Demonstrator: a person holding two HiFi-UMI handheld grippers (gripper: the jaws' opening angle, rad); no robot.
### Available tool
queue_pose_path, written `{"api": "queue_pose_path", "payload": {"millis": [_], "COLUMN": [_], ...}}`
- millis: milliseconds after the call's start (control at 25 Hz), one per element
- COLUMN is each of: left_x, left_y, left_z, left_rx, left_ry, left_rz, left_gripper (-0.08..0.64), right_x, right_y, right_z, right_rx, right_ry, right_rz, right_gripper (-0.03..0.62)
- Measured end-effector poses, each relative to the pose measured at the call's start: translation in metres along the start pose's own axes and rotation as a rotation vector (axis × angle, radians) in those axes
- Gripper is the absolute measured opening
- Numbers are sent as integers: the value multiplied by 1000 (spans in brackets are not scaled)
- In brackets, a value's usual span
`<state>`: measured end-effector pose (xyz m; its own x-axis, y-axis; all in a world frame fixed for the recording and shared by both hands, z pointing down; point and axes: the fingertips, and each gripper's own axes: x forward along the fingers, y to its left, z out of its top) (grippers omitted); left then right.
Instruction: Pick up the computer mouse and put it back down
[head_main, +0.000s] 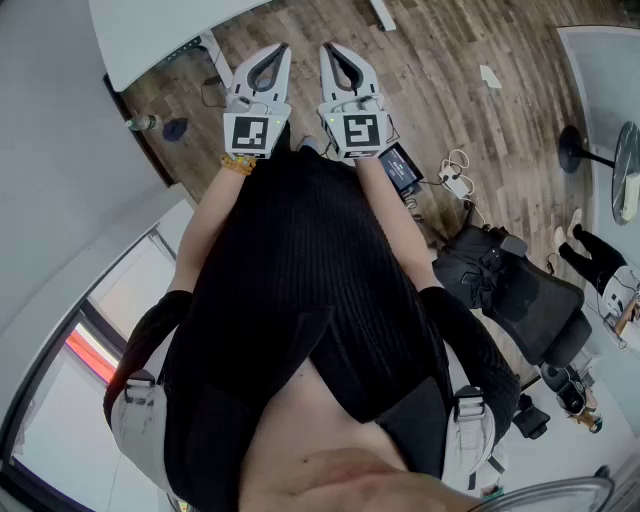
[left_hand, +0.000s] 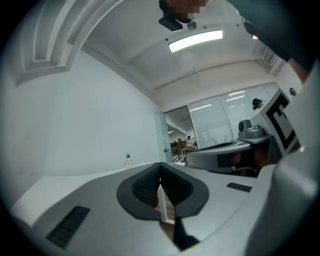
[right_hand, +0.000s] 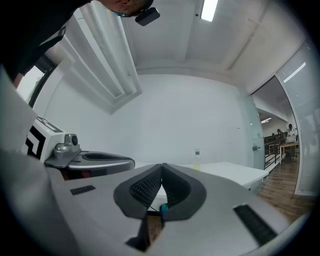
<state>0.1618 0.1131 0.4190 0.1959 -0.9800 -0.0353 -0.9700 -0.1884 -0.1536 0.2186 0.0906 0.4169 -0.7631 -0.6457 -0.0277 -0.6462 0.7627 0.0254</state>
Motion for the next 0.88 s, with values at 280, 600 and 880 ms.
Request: {"api": "queue_pose_path", "payload": {"millis": [280, 600, 880], "left_x": [12, 39, 69], "left_y": [14, 40, 61], "left_z": [-3, -9, -7], "left_rx": [-18, -17, -3], "left_ry": [3, 24, 27], "left_rz": [18, 5, -39], "left_gripper": [14, 13, 13], "right_x": [18, 53, 87], "right_y": [-4, -30, -40], "right_z": [-7, -8, -13], "right_rx": [20, 26, 29], "right_ry": [6, 23, 55], "right_rz": [16, -50, -59], "right_gripper": [31, 32, 32]}}
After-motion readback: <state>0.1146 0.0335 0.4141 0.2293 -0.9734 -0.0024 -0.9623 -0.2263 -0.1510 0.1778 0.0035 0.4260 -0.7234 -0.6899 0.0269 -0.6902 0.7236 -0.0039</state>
